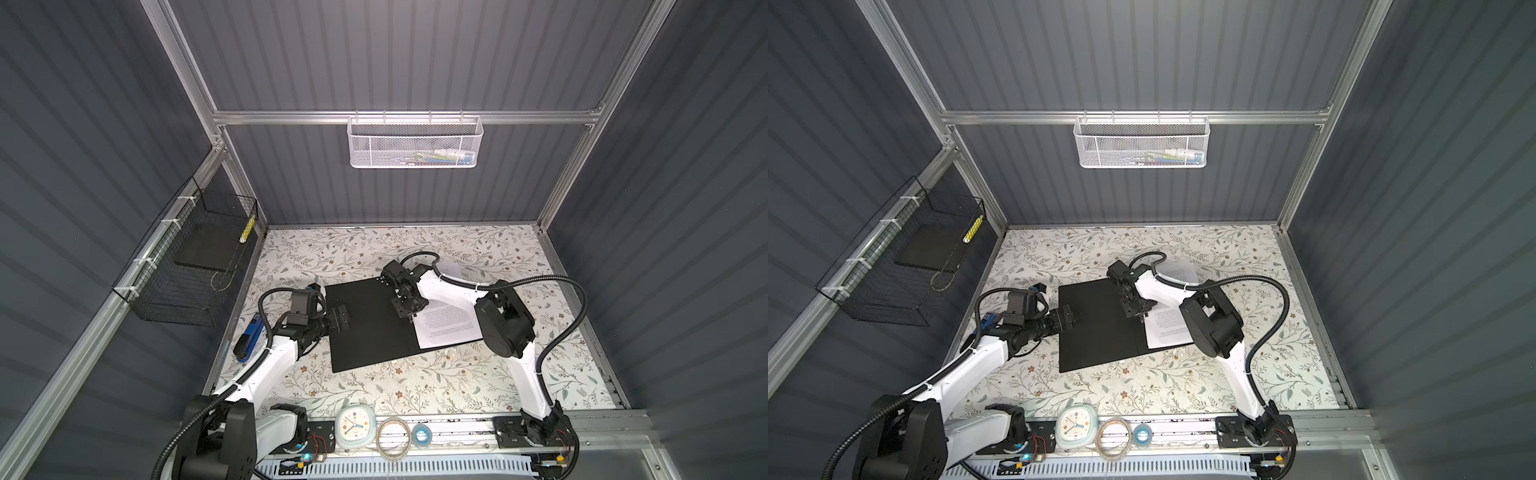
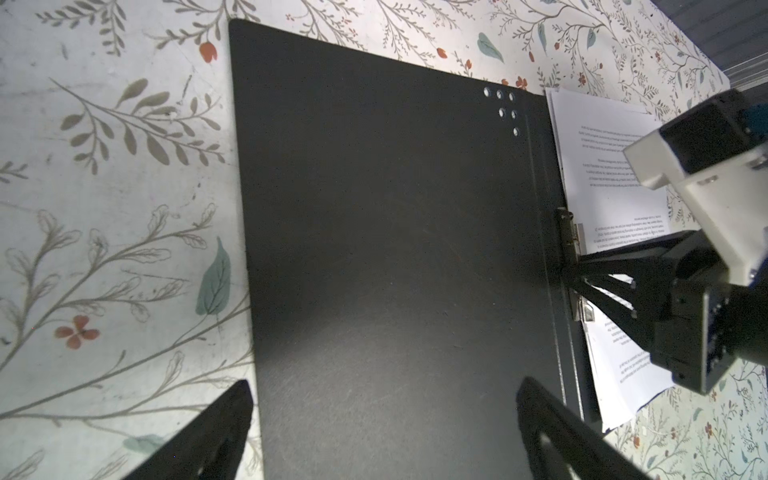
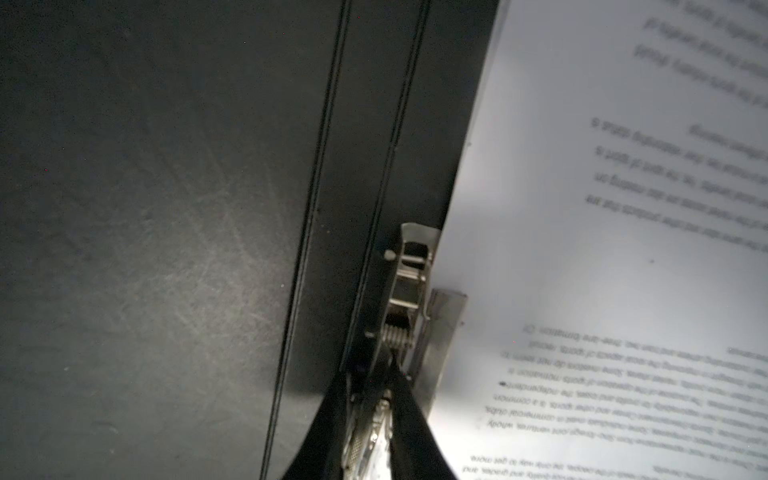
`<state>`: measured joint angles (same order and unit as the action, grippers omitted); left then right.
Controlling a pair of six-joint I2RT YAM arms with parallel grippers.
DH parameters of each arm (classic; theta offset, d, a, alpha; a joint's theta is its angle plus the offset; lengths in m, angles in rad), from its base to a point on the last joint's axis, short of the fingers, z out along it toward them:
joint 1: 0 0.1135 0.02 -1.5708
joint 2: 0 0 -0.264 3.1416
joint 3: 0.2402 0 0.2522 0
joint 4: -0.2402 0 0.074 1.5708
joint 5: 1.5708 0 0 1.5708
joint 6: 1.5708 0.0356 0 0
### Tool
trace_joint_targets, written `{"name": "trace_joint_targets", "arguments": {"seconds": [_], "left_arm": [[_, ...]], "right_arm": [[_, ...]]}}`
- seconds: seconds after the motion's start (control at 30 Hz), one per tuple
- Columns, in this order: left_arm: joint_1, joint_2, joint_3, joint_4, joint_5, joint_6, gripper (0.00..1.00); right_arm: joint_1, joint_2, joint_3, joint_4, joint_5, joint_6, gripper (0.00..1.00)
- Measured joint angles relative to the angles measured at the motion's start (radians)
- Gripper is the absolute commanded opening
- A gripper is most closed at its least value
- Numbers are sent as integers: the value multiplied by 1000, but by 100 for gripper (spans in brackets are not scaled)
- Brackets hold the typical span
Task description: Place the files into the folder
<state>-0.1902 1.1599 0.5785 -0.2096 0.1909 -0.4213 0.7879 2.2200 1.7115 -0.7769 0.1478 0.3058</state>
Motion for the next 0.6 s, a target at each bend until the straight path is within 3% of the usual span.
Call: {"name": "trace_joint_targets", "arguments": {"seconds": [0.6], "left_arm": [[8,6,55,-68,-25,18,100]], "right_arm": [[-6,-67,-116,125,-13,13,9]]}}
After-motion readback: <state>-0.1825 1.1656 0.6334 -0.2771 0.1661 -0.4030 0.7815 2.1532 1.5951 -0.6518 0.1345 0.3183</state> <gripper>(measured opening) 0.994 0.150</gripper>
